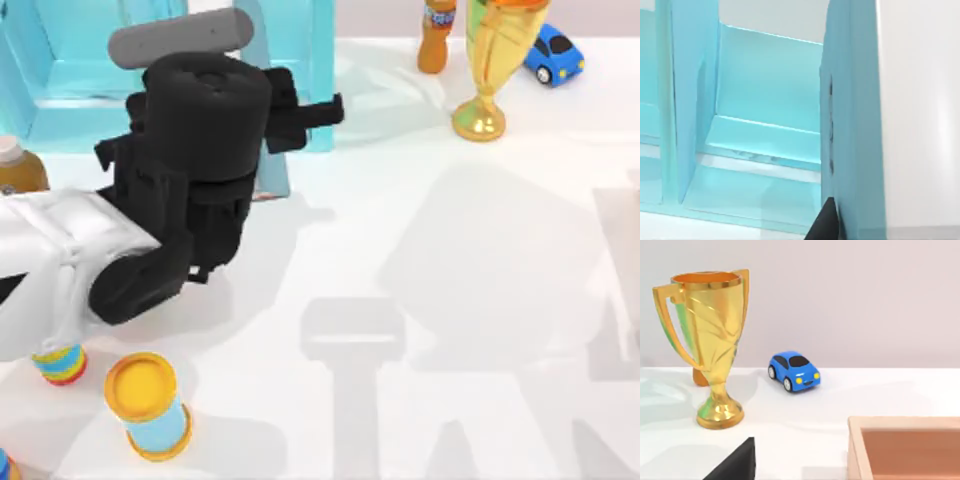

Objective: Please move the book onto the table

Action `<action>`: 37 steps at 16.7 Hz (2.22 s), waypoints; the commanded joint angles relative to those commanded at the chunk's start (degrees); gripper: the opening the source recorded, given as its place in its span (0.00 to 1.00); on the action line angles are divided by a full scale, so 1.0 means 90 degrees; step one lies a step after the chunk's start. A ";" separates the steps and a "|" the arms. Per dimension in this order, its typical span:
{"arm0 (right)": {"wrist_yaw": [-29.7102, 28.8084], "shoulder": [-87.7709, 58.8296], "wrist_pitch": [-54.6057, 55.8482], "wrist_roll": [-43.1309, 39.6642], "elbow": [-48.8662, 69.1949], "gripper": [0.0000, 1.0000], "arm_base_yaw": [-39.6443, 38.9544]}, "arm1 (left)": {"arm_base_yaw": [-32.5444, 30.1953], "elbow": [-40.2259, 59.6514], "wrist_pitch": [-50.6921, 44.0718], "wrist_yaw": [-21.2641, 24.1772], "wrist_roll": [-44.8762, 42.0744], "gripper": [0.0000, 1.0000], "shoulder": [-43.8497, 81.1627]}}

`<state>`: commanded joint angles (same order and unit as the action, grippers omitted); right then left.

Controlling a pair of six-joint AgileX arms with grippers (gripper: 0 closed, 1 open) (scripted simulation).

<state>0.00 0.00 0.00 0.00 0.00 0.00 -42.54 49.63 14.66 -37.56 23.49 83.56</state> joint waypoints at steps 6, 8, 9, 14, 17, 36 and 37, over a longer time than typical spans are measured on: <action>0.0000 0.0000 0.0000 0.0000 0.0000 1.00 0.0000 | -0.1068 0.0771 -0.1023 -0.1094 0.4051 0.00 0.1156; 0.0000 0.0000 0.0000 0.0000 0.0000 1.00 0.0000 | -0.1457 0.1076 -0.1385 -0.1519 0.5598 0.00 0.1527; 0.0000 0.0000 0.0000 0.0000 0.0000 1.00 0.0000 | -0.1654 0.1226 -0.1570 -0.1735 0.6377 0.00 0.1710; 0.0000 0.0000 0.0000 0.0000 0.0000 1.00 0.0000 | -0.2614 0.1859 -0.2538 -0.2753 1.0061 0.00 0.2590; 0.0000 0.0000 0.0000 0.0000 0.0000 1.00 0.0000 | -0.3126 0.2119 -0.3101 -0.3264 1.1901 0.00 0.3052; 0.0000 0.0000 0.0000 0.0000 0.0000 1.00 0.0000 | -0.3973 0.2487 -0.4326 -0.4042 1.4750 0.00 0.3682; 0.0000 0.0000 0.0000 0.0000 0.0000 1.00 0.0000 | -0.3973 0.2487 -0.4326 -0.4042 1.4750 0.00 0.3682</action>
<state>0.00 0.00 0.00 0.00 0.00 0.00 -78.30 72.02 -24.28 -73.93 156.24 116.69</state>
